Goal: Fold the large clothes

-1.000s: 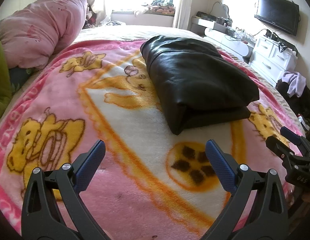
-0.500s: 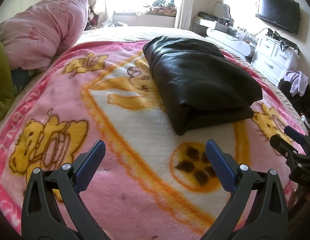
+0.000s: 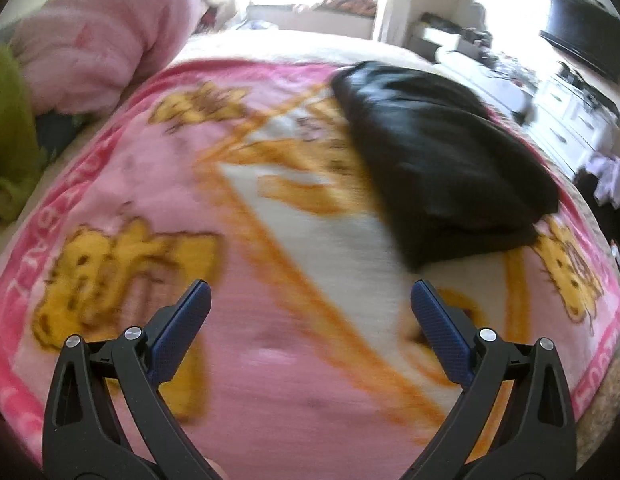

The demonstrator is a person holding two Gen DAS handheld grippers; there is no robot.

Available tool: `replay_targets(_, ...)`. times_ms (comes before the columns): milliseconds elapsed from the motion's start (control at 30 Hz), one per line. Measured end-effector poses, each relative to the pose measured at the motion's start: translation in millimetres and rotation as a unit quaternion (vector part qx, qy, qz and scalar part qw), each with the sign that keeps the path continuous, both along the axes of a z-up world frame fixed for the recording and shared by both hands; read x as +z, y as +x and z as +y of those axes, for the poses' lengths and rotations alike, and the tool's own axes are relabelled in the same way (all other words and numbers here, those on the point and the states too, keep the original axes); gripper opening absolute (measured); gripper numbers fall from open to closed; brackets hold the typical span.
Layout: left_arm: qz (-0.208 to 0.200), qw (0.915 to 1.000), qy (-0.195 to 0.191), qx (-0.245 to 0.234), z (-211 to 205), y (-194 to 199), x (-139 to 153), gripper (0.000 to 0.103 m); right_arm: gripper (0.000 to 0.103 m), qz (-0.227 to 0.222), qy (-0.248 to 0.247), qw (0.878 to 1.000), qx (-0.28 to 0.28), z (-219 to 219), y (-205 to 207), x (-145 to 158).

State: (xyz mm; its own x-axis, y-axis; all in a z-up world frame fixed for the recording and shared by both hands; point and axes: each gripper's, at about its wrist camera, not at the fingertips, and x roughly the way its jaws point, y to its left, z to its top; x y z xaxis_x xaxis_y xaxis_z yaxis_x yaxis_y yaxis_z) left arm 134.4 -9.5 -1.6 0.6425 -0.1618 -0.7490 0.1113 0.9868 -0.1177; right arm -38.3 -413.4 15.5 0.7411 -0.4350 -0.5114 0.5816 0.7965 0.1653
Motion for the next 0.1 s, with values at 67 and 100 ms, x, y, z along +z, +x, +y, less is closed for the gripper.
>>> replay_targets(67, 0.012, 0.9995, 0.002, 0.031, 45.1, 16.8, 5.4, 0.094, 0.099, 0.009, -0.015, 0.995, -0.099, -48.4, -36.8, 0.0)
replay_targets(100, 0.016, 0.9981, 0.011, 0.058, 81.4, 28.7, 9.9, 0.094, 0.099, 0.035, -0.029, 0.984, -0.174, -86.1, -61.2, -7.6)
